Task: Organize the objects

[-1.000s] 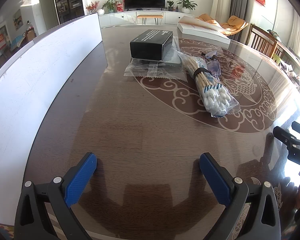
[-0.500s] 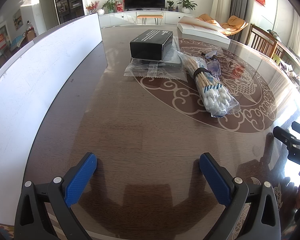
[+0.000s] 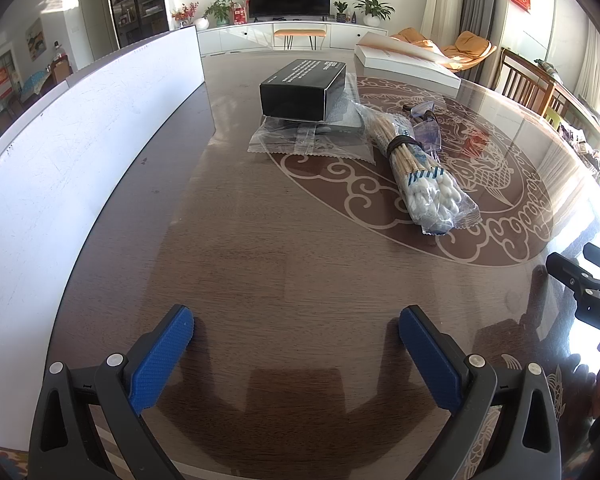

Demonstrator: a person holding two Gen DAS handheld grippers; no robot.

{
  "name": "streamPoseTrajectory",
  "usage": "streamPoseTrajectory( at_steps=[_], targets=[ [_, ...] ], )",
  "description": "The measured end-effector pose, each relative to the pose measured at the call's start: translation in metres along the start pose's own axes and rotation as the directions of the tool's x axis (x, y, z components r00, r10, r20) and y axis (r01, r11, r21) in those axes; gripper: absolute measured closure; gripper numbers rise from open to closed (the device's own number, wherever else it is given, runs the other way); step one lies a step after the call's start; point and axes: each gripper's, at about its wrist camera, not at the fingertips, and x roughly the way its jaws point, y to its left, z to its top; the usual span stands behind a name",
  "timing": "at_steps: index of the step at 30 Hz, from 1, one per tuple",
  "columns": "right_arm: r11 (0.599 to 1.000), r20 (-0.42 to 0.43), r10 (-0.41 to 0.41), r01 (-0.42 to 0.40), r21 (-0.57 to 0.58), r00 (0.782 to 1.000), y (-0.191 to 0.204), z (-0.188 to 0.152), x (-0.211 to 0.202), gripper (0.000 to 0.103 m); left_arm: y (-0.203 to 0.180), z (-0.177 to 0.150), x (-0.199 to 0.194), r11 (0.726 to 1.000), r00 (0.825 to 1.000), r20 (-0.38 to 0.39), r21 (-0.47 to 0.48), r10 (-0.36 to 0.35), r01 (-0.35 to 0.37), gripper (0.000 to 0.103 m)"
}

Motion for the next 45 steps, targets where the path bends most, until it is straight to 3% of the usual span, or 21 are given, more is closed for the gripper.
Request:
streamPoseTrajectory(
  at_steps=[25, 35, 45],
  targets=[
    [1.0, 0.0, 0.0, 0.0, 0.0, 1.0, 0.0, 0.0, 0.0, 0.005, 0.001, 0.003, -0.002, 1.0, 1.0, -0.008, -0.008, -0.012, 0.011, 0.0],
    [1.0, 0.0, 0.0, 0.0, 0.0, 1.0, 0.0, 0.0, 0.001, 0.005, 0.013, 0.006, -0.019, 0.994, 0.995, 0.071, -0.075, -0.073, 0.078, 0.0],
    [1.0, 0.0, 0.0, 0.0, 0.0, 1.0, 0.0, 0.001, 0.001, 0.005, 0.007, 0.007, -0.024, 0.993, 0.99, 0.1, -0.057, -0.102, 0.108, 0.0]
  ],
)
